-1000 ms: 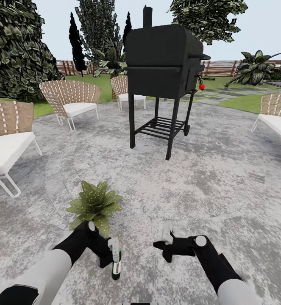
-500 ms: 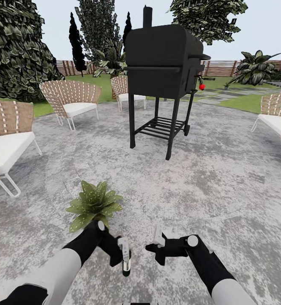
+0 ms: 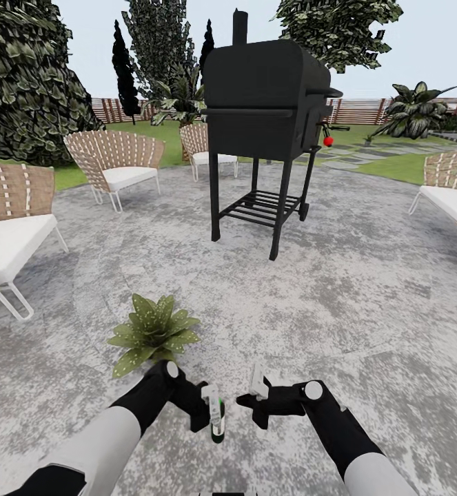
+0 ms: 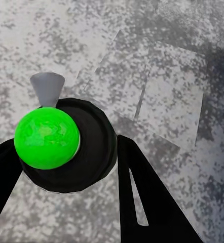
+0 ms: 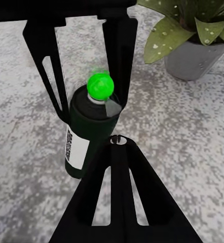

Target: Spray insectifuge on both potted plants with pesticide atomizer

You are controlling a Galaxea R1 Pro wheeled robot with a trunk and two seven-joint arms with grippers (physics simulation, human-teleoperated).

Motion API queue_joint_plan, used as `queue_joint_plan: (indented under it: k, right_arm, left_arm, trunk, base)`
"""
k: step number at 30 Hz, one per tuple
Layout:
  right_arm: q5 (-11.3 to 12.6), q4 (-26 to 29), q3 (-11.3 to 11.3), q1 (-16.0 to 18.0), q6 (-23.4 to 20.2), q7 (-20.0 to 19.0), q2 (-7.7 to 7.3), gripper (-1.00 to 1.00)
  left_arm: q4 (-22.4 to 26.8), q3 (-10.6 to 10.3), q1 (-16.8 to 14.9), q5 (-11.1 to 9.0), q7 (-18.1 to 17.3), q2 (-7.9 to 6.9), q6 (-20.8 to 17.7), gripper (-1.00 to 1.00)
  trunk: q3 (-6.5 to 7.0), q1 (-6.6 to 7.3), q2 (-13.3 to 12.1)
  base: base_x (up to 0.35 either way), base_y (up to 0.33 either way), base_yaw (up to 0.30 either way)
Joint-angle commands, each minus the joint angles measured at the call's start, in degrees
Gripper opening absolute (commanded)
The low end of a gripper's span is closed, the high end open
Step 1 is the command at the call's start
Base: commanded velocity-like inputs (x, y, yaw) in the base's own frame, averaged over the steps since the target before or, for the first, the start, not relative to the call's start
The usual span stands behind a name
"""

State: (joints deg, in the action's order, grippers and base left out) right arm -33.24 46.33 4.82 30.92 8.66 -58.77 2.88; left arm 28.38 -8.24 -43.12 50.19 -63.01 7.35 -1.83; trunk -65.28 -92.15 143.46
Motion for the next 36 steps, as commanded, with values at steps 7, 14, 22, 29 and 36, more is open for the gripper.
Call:
queue_joint_plan:
  k: [7, 14, 22, 29, 36]
  right_arm:
    - [-0.68, 0.08, -0.07, 0.02, 0.55, -0.03, 0.02, -1.0]
    - [-0.69, 0.08, -0.07, 0.02, 0.57, -0.03, 0.02, -1.0]
    - [-0.69, 0.08, -0.07, 0.02, 0.57, -0.03, -0.03, -1.0]
    - [-0.69, 0.08, -0.07, 0.02, 0.57, 0.01, -0.04, -1.0]
    - [-0.69, 0.06, -0.07, 0.02, 0.57, 0.01, -0.06, -1.0]
  left_arm:
    - [-0.06, -0.02, 0.05, -0.08, -0.25, 0.93, -0.1, -1.0]
    - [-0.58, 0.0, -0.01, -1.04, -0.69, 1.54, 1.62, -1.0]
    - [-0.6, -0.02, -0.04, -3.5, -0.62, 1.96, 1.74, -1.0]
    - [-0.6, -0.02, -0.04, -3.69, -0.6, 2.3, 1.74, -1.0]
    - [-0.73, 0.04, -0.02, -3.7, -0.25, 2.02, 1.74, -1.0]
  trunk:
    - [-0.05, 0.01, 0.02]
    - [-0.05, 0.01, 0.02]
    - [-0.05, 0.01, 0.02]
    - [-0.05, 0.01, 0.02]
    - [-0.05, 0.01, 0.02]
  base:
    - [0.0, 0.0, 0.0]
    - [0.0, 0.0, 0.0]
    - [0.0, 0.0, 0.0]
    - [0.0, 0.0, 0.0]
    - [0.0, 0.0, 0.0]
